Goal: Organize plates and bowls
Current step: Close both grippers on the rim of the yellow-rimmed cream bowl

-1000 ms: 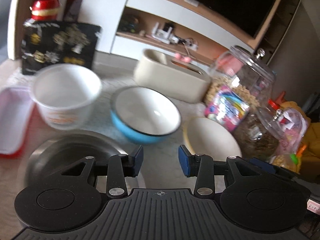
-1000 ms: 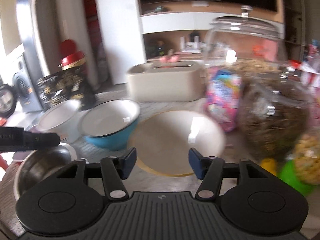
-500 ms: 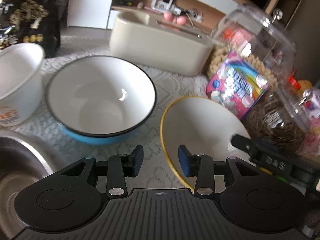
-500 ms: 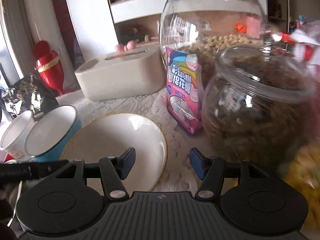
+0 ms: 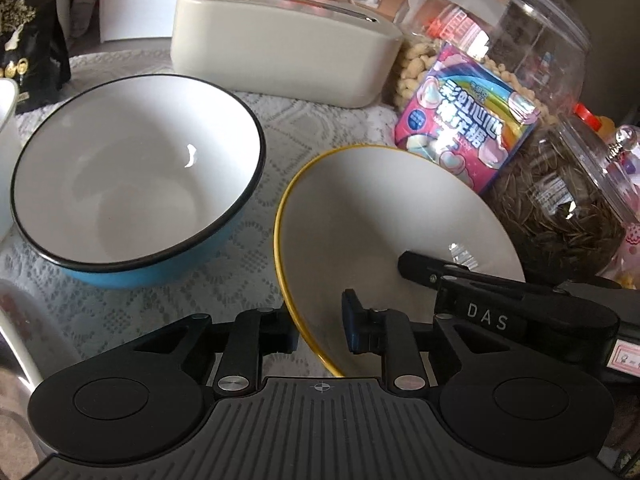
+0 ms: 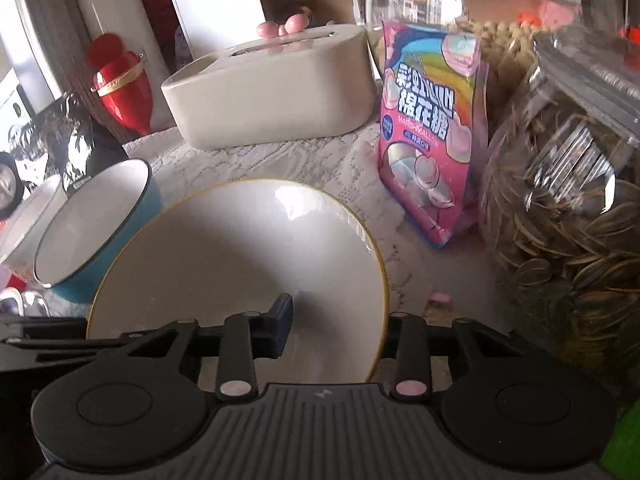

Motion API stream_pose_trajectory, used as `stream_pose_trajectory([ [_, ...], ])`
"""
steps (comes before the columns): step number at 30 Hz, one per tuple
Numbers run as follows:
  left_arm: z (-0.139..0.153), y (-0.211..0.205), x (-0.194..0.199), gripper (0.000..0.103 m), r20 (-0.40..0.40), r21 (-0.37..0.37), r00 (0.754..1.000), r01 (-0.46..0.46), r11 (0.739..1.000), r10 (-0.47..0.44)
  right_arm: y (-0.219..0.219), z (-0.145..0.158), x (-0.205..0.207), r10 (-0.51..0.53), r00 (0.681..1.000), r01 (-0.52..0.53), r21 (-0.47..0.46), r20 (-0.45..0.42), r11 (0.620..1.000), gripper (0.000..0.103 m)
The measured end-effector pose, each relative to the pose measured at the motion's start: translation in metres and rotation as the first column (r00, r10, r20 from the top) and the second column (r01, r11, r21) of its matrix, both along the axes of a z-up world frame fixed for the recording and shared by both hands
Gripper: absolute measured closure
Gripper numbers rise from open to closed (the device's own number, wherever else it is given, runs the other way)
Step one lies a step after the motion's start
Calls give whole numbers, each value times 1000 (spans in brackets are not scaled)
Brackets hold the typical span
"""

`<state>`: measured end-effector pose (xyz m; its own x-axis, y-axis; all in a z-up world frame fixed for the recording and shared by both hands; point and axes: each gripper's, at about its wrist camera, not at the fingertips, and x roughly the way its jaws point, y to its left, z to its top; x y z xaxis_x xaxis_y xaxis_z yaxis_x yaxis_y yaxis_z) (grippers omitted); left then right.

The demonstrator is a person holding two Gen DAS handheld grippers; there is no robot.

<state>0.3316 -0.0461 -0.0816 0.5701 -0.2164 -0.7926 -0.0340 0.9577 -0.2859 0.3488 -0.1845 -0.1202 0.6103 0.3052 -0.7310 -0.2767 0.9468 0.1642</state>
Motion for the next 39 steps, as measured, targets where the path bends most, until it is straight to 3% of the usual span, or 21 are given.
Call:
stream_pose_trajectory([
  [14,6,13,-50,79,-30,-39,999,-13,999,12,0,4,-55,33,999,-33,-3,27,999,67],
  [27,17,23,-103,79,-43,9,999,20,1000,-20,1,-1,-105,56,998,-58,77,32,995,67],
  [39,18,25,-117,79,-58,26,998,18,999,-16,5,0,-122,81,995,-87,100,57,991,64],
])
